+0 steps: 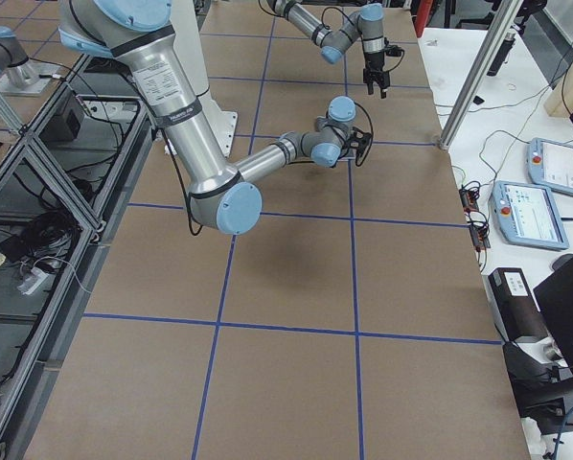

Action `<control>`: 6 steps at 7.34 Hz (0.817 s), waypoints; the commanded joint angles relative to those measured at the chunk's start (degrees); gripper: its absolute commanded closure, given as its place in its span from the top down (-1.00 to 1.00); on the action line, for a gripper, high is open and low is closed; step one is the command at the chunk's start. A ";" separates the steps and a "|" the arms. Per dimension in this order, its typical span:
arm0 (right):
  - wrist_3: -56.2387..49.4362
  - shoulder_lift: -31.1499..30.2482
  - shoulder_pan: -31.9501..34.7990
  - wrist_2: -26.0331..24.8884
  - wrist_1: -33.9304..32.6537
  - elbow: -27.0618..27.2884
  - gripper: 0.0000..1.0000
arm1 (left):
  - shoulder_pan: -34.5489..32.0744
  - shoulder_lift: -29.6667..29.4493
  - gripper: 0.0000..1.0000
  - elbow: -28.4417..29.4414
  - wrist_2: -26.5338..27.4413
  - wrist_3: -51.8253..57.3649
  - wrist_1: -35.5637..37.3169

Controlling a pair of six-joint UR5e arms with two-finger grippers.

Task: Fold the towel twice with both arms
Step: 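Lower the right gripper onto the strip's end nearest it and grasp it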

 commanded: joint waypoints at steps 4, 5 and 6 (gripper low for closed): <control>0.15 5.55 -2.89 -3.59 -7.19 -3.20 0.98 | -1.63 0.30 0.99 0.92 -1.42 1.86 -0.08; -0.81 5.55 -3.59 -4.20 -7.19 -4.24 0.98 | -1.63 0.30 0.99 1.27 -1.51 1.86 -0.08; -1.52 5.47 -3.95 -4.64 -7.19 -4.60 0.97 | -1.72 0.30 0.99 1.28 -1.51 2.04 -0.08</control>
